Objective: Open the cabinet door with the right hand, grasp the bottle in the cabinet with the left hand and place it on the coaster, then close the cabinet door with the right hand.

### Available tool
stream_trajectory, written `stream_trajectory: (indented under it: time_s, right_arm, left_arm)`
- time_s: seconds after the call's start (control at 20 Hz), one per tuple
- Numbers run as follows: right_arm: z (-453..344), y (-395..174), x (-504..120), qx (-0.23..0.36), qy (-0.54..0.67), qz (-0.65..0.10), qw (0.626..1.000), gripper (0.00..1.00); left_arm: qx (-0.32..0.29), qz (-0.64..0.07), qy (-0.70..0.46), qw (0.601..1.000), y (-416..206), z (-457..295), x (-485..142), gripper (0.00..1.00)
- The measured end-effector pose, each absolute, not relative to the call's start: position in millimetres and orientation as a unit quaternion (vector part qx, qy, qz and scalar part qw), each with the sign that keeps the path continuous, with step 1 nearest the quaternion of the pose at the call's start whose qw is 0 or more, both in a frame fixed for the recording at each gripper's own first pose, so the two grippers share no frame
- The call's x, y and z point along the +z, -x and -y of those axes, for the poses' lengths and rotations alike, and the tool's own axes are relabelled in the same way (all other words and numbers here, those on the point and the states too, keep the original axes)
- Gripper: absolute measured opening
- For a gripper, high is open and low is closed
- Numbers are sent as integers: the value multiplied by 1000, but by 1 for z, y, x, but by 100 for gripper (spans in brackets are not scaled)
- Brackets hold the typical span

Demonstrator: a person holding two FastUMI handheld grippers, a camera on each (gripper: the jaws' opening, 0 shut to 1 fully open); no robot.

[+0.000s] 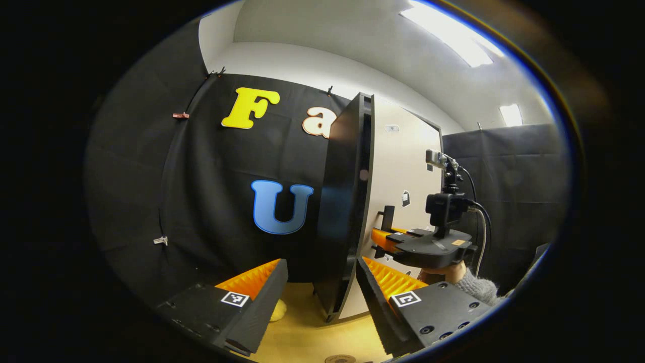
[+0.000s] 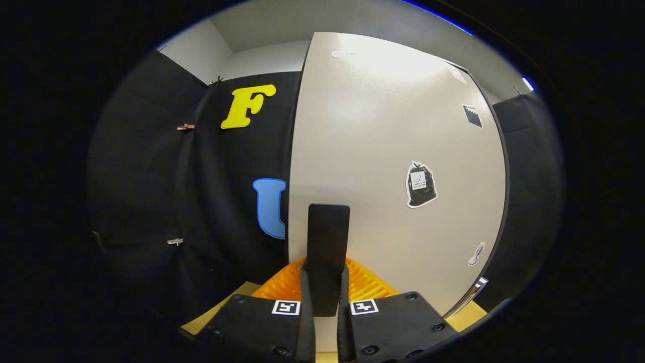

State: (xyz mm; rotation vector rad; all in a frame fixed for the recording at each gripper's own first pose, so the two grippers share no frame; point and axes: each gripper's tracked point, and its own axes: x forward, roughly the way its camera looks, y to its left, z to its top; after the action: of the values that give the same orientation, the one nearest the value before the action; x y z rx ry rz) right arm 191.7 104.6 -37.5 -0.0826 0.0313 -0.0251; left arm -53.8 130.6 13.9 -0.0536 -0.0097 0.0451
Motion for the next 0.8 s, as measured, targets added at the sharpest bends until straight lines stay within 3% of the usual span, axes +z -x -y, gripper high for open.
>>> stream_trajectory:
  time_s: [0.8]
  right_arm:
    - [-68, -92, -28, 10, 48, -30, 998, 21]
  left_arm:
    - [-66, 3, 21, 998, 68, -48, 14, 87]
